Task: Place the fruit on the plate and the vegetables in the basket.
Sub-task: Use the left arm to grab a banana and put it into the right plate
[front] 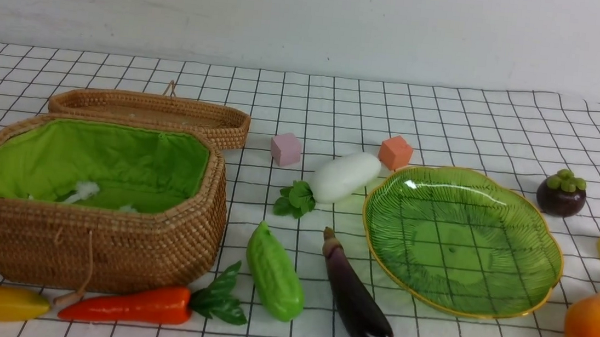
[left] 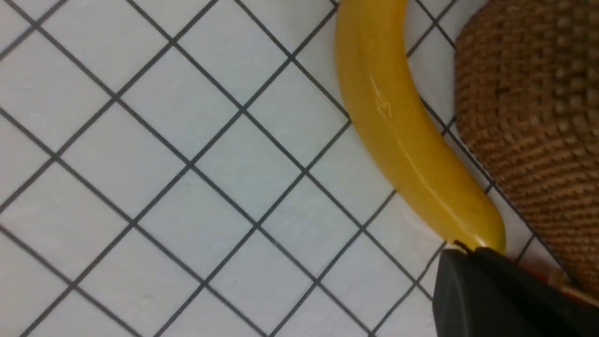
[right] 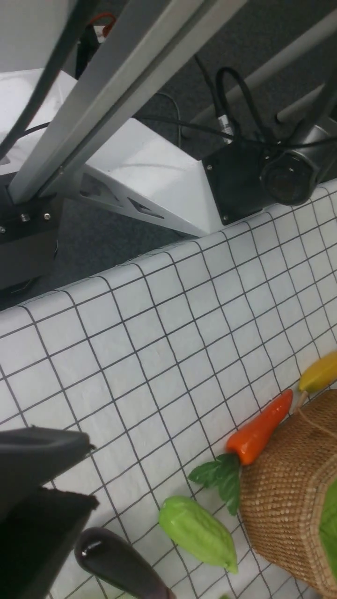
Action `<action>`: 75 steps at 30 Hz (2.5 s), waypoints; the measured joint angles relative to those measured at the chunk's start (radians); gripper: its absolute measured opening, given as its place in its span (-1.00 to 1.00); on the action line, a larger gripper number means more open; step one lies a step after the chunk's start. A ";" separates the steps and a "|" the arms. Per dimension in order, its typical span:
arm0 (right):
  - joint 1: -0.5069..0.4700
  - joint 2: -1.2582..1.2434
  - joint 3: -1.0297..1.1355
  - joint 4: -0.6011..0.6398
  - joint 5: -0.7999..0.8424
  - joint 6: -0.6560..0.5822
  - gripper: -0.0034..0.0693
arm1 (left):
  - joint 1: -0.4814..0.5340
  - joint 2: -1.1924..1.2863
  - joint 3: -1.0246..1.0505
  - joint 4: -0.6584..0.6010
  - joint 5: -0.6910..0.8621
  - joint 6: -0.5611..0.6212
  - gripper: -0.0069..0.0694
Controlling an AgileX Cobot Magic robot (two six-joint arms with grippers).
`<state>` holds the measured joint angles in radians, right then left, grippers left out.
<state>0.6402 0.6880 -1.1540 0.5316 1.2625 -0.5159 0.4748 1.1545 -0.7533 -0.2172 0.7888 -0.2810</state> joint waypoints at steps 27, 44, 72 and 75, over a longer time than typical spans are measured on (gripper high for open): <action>0.019 0.000 0.000 -0.090 0.000 0.000 -0.49 | 0.025 0.398 0.000 -0.113 -0.421 0.203 0.41; 0.019 0.000 0.000 -0.101 -0.004 -0.001 -0.47 | 0.025 0.501 -0.001 -0.132 -0.506 0.251 0.40; 0.019 0.003 0.000 -0.334 -0.087 0.307 -0.45 | -0.145 -0.192 -0.214 -0.012 -0.044 0.230 -0.01; 0.019 0.003 0.000 -0.435 -0.128 0.453 -0.44 | -0.372 -0.197 -0.249 -0.119 -0.026 0.322 -0.01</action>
<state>0.6590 0.6912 -1.1540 0.0967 1.1345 -0.0632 0.1025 0.9572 -1.0024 -0.3360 0.7624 0.0406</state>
